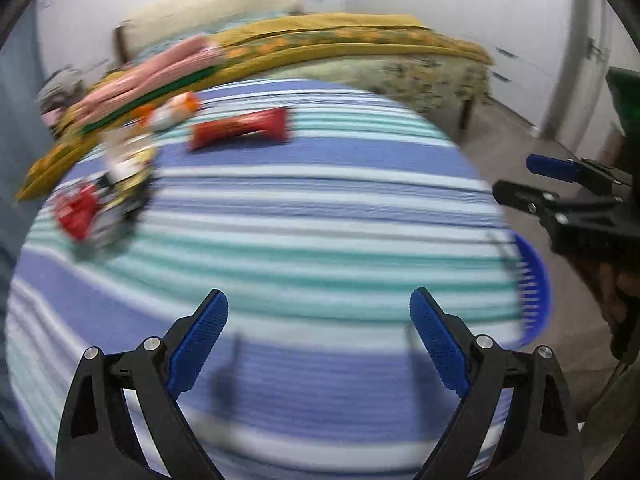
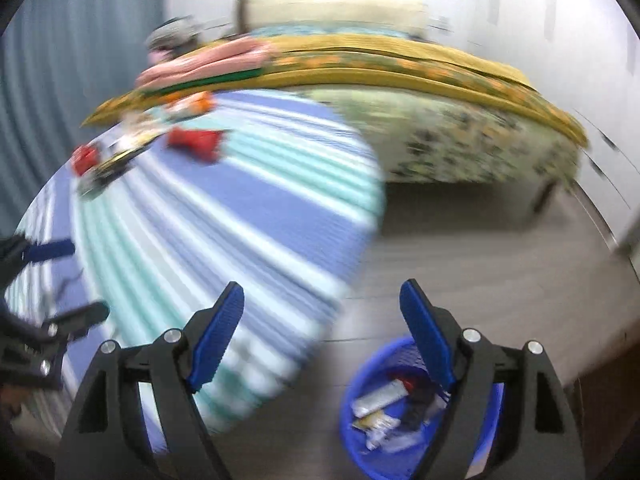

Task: Collect trash
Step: 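Move both tools back over the table, then grasp the gold candy wrapper with the right tool while the left tool grasps the crushed red can, then carry the can and gold wrapper to the wastebasket and release both, then move both tools back over the table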

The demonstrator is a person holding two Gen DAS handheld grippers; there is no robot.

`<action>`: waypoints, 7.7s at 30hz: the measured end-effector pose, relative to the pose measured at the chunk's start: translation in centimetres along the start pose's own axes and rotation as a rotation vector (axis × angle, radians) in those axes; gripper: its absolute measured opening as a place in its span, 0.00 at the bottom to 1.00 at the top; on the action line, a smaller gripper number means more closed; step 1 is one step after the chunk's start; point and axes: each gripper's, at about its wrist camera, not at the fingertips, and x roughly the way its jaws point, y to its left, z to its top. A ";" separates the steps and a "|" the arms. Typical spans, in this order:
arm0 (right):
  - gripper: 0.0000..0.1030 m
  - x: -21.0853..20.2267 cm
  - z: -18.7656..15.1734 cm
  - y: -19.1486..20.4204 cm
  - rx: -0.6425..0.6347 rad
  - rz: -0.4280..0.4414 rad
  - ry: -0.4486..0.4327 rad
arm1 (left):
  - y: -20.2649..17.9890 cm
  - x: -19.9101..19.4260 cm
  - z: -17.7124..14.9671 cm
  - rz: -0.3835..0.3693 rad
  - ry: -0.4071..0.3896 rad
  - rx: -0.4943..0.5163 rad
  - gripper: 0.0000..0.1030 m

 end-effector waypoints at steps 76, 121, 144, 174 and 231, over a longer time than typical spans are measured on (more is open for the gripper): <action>0.86 6.3 2.4 17.4 -0.128 0.139 0.106 | 19.9 4.4 5.6 0.379 -0.045 -0.371 0.96; 0.86 7.9 6.7 16.9 0.049 0.142 0.179 | 19.1 0.1 -2.0 0.098 0.000 -0.273 0.84; 0.41 -0.8 4.5 8.9 0.112 0.191 0.094 | 11.8 -3.9 -0.2 -0.068 -0.086 -0.167 0.59; 0.41 -3.6 -9.1 -17.6 0.381 -0.146 0.172 | -22.3 3.9 6.3 -0.432 0.046 0.226 0.60; 0.90 6.9 3.3 14.3 -0.070 0.089 0.119 | 15.5 1.4 -2.7 0.073 0.055 -0.165 0.96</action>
